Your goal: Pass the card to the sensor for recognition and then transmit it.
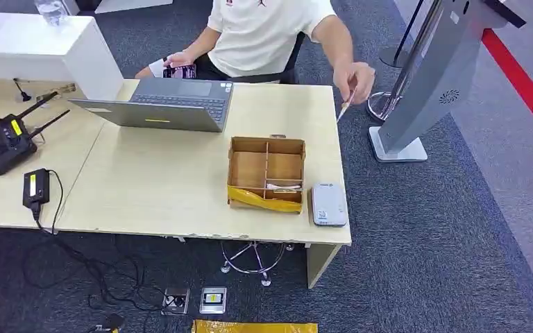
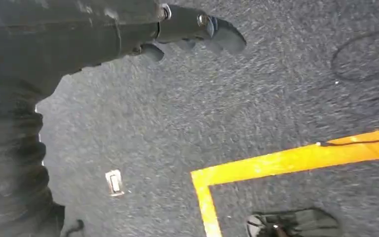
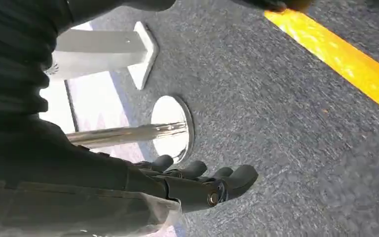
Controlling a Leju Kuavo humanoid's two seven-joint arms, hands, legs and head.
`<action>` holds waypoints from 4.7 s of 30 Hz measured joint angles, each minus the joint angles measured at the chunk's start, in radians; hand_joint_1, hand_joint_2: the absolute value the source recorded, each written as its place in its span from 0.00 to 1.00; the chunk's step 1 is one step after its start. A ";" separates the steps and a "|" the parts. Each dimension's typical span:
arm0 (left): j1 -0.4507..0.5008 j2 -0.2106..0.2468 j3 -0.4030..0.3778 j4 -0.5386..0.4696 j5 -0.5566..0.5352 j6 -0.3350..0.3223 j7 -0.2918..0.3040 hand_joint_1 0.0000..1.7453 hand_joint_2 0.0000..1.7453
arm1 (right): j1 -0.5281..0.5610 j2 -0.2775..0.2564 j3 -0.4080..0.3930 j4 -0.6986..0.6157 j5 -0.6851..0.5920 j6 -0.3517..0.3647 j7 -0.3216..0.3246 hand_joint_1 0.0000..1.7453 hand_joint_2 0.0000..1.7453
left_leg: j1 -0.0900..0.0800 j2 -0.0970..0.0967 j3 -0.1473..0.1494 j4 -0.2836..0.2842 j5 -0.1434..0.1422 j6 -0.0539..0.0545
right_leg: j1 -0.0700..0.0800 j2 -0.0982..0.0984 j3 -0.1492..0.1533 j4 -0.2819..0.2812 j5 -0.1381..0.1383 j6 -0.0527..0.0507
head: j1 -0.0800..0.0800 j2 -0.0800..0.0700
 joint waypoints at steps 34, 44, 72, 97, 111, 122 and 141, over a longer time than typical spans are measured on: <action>0.011 0.020 -0.007 0.019 0.143 0.037 -0.008 0.00 1.00 | -0.087 -0.200 -1.364 -1.672 0.988 -0.376 -0.419 0.00 1.00 | -0.008 -0.017 -0.007 0.002 0.007 0.008 | -0.008 -0.018 -0.001 0.001 0.002 0.007 | -0.002 0.000; 0.006 0.019 -0.009 0.021 0.124 0.037 -0.019 0.00 1.00 | -0.133 -0.208 -1.167 -1.968 1.341 -0.369 -0.305 0.00 1.00 | -0.008 -0.016 -0.007 0.001 0.007 0.008 | -0.008 -0.017 -0.001 0.001 0.002 0.007 | -0.002 0.000; -0.006 0.015 -0.032 0.021 0.104 0.019 -0.028 0.00 1.00 | -0.361 -0.315 -0.518 -1.738 1.355 0.213 -0.178 0.00 1.00 | -0.008 -0.013 -0.009 0.001 0.007 0.008 | -0.008 -0.016 -0.004 0.001 0.002 0.007 | -0.002 0.000; -0.009 0.015 -0.066 0.021 0.067 0.002 -0.053 0.00 1.00 | -0.562 -0.236 -0.370 -1.238 1.412 0.314 -0.134 0.00 1.00 | -0.008 -0.014 -0.010 0.001 0.007 0.008 | -0.007 -0.016 -0.004 0.002 0.002 0.007 | -0.002 0.000; -0.008 0.016 -0.078 0.022 0.063 -0.001 -0.056 0.00 1.00 | -0.610 -0.155 -0.314 -0.942 1.399 0.256 -0.138 0.00 1.00 | -0.008 -0.013 -0.011 0.002 0.007 0.008 | -0.007 -0.016 -0.005 0.002 0.002 0.007 | -0.001 0.000; -0.007 0.016 -0.087 0.023 0.060 0.007 -0.058 0.00 1.00 | -0.609 -0.155 -0.301 -0.895 1.394 0.228 -0.139 1.00 1.00 | -0.008 -0.013 -0.010 0.002 0.007 0.008 | -0.007 -0.016 -0.005 0.002 0.002 0.007 | -0.002 0.000; -0.007 0.016 -0.092 0.024 0.064 0.007 -0.058 0.00 1.00 | -0.599 -0.156 -0.305 -0.846 1.333 0.175 -0.145 1.00 1.00 | -0.008 -0.013 -0.010 0.002 0.007 0.008 | -0.007 -0.015 -0.005 0.002 0.002 0.007 | -0.002 0.000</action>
